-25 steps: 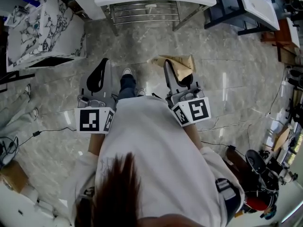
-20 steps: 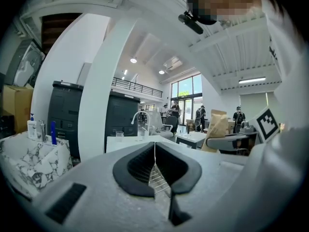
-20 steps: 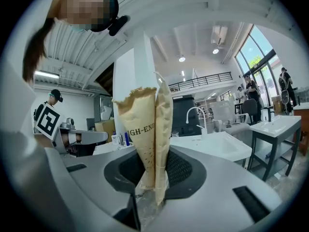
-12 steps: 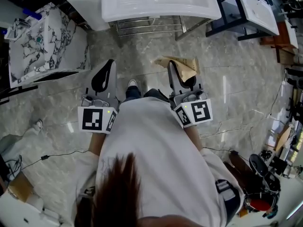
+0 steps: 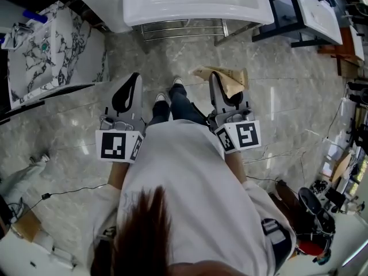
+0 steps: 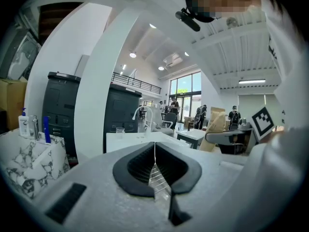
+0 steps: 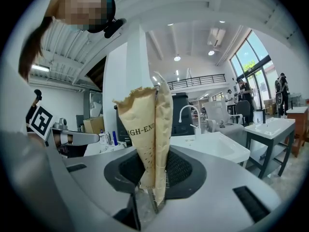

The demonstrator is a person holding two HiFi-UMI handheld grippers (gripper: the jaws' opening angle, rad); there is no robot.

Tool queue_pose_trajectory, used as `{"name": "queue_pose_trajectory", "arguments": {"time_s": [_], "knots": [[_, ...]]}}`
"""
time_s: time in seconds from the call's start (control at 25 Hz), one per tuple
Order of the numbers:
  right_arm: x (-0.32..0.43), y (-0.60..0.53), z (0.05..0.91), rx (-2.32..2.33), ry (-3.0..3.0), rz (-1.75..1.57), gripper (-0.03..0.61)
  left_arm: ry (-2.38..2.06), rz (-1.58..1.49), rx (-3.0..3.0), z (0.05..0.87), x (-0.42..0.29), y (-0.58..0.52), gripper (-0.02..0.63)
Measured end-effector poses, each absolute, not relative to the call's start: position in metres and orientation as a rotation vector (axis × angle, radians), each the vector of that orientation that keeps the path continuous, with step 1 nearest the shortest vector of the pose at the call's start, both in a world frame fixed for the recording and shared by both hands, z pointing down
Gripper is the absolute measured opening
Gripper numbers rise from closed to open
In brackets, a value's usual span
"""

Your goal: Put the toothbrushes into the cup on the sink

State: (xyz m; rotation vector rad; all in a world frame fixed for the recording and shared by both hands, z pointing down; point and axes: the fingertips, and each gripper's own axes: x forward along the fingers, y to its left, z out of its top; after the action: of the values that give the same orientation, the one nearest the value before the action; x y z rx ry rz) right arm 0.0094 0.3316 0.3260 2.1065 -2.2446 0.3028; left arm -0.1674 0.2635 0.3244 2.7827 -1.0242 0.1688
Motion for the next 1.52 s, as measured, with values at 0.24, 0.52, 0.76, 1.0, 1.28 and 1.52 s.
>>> {"name": "queue_pose_trajectory", "arguments": {"time_s": [0.24,0.52,0.76,1.0,1.28,1.52], "knots": [[0.034,0.302,0.331,2.066,-2.258,0.343,0.092,-1.066,0.179,2.755,0.323,-0.147,0.239,0.015],[0.068,0.245,0.321,1.995,-2.340,0.297,0.092,-1.157,0.134,2.738,0.314,-0.112,0.194,0.015],[0.099,0.209,0.319,1.951,-2.382,0.270,0.092,-1.220,0.111,2.728,0.310,-0.085,0.167,0.015],[0.123,0.187,0.317,1.916,-2.418,0.257,0.092,-1.288,0.093,2.712,0.305,-0.066,0.148,0.015],[0.145,0.179,0.325,1.890,-2.426,0.278,0.092,-1.308,0.088,2.705,0.305,-0.045,0.142,0.015],[0.155,0.176,0.326,1.907,-2.418,0.292,0.092,-1.333,0.102,2.706,0.303,-0.045,0.134,0.015]]}}
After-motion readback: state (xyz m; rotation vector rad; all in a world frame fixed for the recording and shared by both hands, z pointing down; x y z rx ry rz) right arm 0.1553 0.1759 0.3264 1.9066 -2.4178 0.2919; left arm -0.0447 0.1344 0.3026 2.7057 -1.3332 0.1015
